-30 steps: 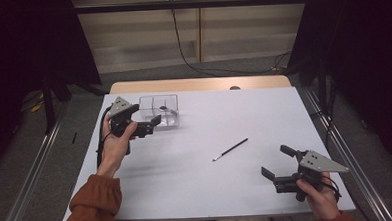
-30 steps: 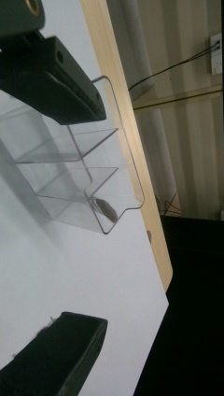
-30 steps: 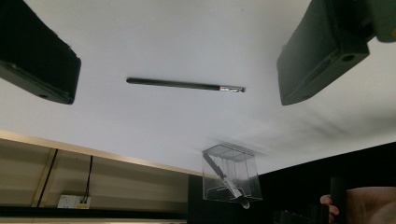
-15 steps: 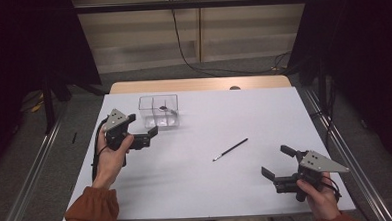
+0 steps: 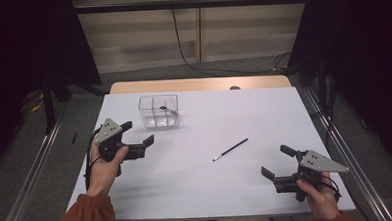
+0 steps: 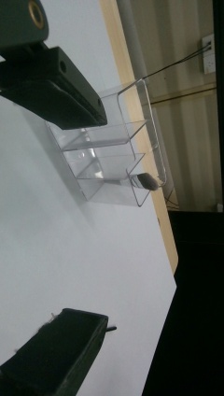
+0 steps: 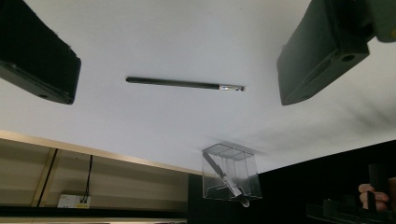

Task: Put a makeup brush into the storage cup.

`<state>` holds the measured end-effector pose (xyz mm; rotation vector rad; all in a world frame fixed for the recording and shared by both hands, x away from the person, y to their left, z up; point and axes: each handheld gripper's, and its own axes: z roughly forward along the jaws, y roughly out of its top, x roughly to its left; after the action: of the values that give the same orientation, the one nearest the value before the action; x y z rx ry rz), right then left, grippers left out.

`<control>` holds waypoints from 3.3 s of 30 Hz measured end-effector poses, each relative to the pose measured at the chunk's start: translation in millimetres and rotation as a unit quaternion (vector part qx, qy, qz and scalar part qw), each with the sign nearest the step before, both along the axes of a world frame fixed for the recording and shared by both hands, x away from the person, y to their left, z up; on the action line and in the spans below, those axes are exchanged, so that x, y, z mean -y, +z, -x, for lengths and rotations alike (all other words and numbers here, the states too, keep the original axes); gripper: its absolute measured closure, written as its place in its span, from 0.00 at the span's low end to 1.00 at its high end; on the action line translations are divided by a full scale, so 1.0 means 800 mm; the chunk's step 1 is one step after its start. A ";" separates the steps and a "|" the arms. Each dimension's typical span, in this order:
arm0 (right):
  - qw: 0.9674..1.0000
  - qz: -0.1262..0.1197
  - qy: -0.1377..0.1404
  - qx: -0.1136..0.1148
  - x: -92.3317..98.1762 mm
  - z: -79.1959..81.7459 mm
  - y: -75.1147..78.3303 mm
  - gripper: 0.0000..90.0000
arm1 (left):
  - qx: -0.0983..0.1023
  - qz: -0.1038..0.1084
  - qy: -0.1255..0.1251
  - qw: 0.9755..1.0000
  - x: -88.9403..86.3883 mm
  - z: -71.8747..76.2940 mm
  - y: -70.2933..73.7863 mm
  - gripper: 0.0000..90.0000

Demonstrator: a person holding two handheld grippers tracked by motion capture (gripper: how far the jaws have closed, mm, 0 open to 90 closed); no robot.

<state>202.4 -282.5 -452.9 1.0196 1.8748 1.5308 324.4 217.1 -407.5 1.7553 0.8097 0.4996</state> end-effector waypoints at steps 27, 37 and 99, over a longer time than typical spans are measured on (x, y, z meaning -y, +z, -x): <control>1.000 0.000 -0.002 -0.001 0.000 -0.001 0.000 0.00 | 0.001 0.002 0.014 1.000 -0.028 0.063 -0.020 0.04; 1.000 -0.006 -0.006 0.001 0.002 0.002 0.001 0.00 | -0.002 0.010 0.016 1.000 -0.038 0.087 -0.023 0.04; 0.998 0.038 0.055 -0.016 -0.057 -0.112 0.036 0.01 | 0.004 0.009 0.013 1.000 -0.043 0.103 -0.033 0.03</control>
<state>291.7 -237.0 -424.1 0.9256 2.0254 1.4997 241.8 251.4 -433.9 1.7265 0.8297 0.5156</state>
